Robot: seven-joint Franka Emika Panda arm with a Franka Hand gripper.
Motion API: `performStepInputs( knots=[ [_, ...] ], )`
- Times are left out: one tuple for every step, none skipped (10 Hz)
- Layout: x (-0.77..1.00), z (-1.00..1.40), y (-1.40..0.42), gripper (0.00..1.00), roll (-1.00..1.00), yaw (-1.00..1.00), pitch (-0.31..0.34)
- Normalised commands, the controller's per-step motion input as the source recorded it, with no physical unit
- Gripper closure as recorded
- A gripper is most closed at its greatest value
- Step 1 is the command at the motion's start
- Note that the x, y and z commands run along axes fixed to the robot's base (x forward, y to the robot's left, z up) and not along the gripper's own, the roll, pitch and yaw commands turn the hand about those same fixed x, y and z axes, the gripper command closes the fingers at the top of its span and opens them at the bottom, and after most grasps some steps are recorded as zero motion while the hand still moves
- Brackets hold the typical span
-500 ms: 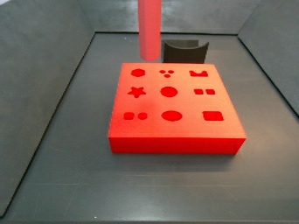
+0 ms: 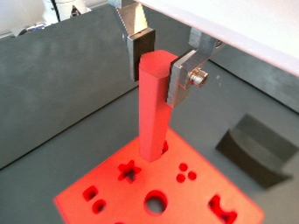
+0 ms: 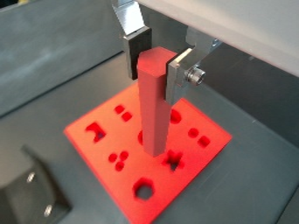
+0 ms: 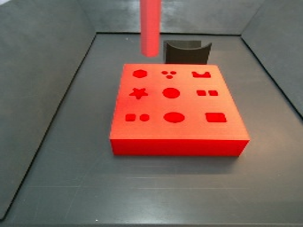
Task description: Insert the hexagon object.
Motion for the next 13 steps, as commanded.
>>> performStepInputs(
  knots=[
    [-0.13, -0.14, 0.63, 1.0, 0.01, 0.49, 0.016],
    [-0.17, -0.25, 0.62, 1.0, 0.05, 0.45, 0.0],
    [-0.21, -0.29, 0.63, 1.0, 0.05, 0.44, 0.0],
    [-0.1, -0.35, 0.32, 1.0, 0.01, 0.81, 0.0],
    [0.0, -0.31, 0.09, 1.0, 0.0, 0.87, -0.021],
    [0.09, -0.23, -0.1, 1.0, -0.04, 0.83, -0.094],
    [0.01, -0.14, -0.34, 1.0, 0.0, 0.56, -0.116],
    [0.0, -0.14, -0.35, 1.0, 0.0, 0.42, -0.151],
    [0.0, -0.17, -0.31, 1.0, 0.0, 0.38, -0.237],
    [0.0, -0.1, -0.16, 1.0, 0.0, 0.35, -0.226],
    [0.26, -0.1, 0.0, 1.0, 0.0, 0.22, -0.051],
    [0.35, -0.14, 0.07, 1.0, 0.04, 0.07, 0.0],
    [0.13, -0.2, 0.17, 1.0, 0.08, 0.0, 0.0]
  ],
)
